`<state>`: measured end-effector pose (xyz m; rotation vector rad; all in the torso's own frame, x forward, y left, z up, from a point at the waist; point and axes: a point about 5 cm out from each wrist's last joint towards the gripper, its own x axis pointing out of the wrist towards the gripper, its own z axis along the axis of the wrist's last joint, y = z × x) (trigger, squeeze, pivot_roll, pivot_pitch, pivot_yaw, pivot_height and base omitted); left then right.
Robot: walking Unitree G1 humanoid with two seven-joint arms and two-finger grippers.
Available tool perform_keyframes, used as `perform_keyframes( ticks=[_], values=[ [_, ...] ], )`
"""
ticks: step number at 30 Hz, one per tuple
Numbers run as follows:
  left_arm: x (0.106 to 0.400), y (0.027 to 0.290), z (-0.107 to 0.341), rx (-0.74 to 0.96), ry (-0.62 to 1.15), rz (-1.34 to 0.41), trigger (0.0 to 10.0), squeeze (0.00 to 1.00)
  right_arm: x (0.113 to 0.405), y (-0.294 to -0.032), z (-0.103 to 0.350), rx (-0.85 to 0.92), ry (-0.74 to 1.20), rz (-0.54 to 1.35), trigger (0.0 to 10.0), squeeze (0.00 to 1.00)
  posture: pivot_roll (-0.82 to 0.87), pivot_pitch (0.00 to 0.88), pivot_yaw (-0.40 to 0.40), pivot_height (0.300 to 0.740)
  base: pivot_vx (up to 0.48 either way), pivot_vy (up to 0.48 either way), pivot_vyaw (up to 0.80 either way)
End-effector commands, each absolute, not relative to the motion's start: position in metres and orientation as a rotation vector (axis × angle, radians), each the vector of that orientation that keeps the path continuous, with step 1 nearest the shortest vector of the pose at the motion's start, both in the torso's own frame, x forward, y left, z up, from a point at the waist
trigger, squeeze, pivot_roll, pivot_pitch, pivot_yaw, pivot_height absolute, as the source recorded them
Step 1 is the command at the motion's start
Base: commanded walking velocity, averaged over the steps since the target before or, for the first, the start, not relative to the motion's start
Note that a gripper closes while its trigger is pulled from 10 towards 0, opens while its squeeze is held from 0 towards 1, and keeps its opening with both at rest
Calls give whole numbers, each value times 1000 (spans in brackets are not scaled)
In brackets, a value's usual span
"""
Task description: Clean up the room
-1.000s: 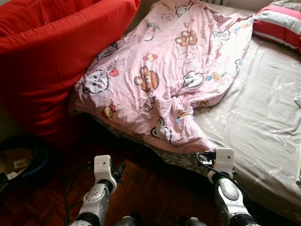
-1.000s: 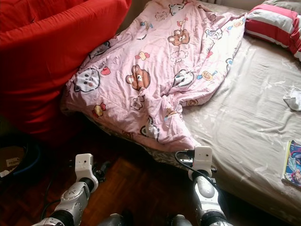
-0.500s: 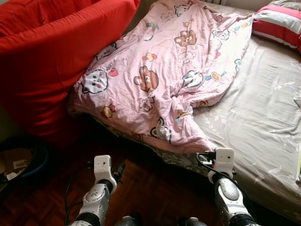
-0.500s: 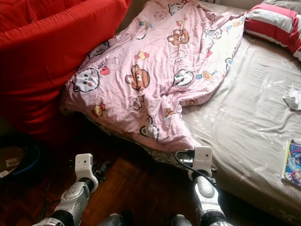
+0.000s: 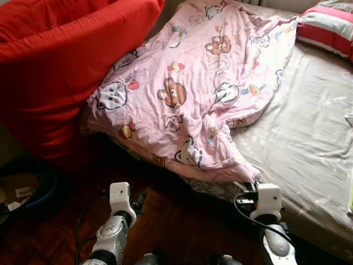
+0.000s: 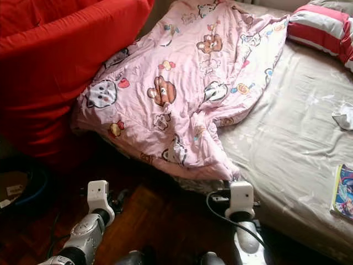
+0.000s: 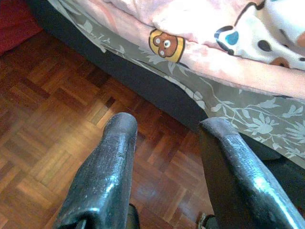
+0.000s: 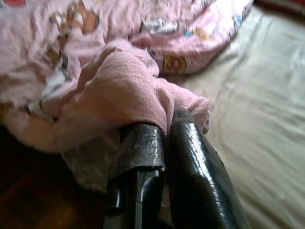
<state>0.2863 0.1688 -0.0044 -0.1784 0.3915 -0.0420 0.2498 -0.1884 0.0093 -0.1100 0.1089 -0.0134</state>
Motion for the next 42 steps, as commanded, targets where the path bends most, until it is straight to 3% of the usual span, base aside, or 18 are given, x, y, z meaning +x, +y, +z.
perform_keyframes(
  ticks=[1, 6, 11, 16, 22, 31, 36, 37, 38, 42],
  values=[
    [279, 170, -12, -174, 439, -40, 10000, 0, 231, -192, -8, -150, 227, -15, 10000, 0, -104, 184, 50, 740, 0, 0, 0],
    [279, 168, -13, -174, 442, -45, 10000, 0, 202, -195, -37, -187, 477, -11, 10000, 0, -110, 176, 46, 740, 0, 0, 0],
    [279, 168, -13, -174, 445, -45, 10000, 0, 168, -180, -64, -197, 734, 145, 10000, 0, -116, 172, 44, 740, 0, 0, 0],
    [279, 168, -13, -172, 449, -44, 10000, 0, 156, -173, -71, -225, 887, 274, 10000, 0, -116, 176, 41, 740, 0, 0, 0],
    [278, 168, -14, -171, 452, -43, 10000, 0, 163, -181, -65, -201, 866, 216, 10000, 0, -115, 180, 41, 740, 0, 0, 0],
    [277, 168, -15, -163, 460, -40, 10000, 0, 182, -195, -54, -28, 748, 24, 10000, 0, -110, 188, 43, 740, 0, 0, 0],
    [277, 168, -15, -159, 461, -38, 10000, 0, 187, -192, -53, -16, 730, 37, 10000, 27, -109, 190, 43, 740, 0, 0, 0],
    [277, 168, -15, -159, 461, -38, 10000, 0, 188, -191, -53, -7, 725, 42, 10000, 647, -108, 191, 43, 740, 0, 0, 0],
    [277, 169, -15, -158, 462, -37, 10000, 0, 190, -189, -52, 10, 702, 55, 10000, 1000, -107, 192, 44, 740, 0, 0, 0],
    [277, 169, -16, -156, 465, -36, 10000, 0, 195, -184, -49, 22, 670, 68, 10000, 1000, -107, 194, 43, 740, 0, 0, 0]
  ],
)
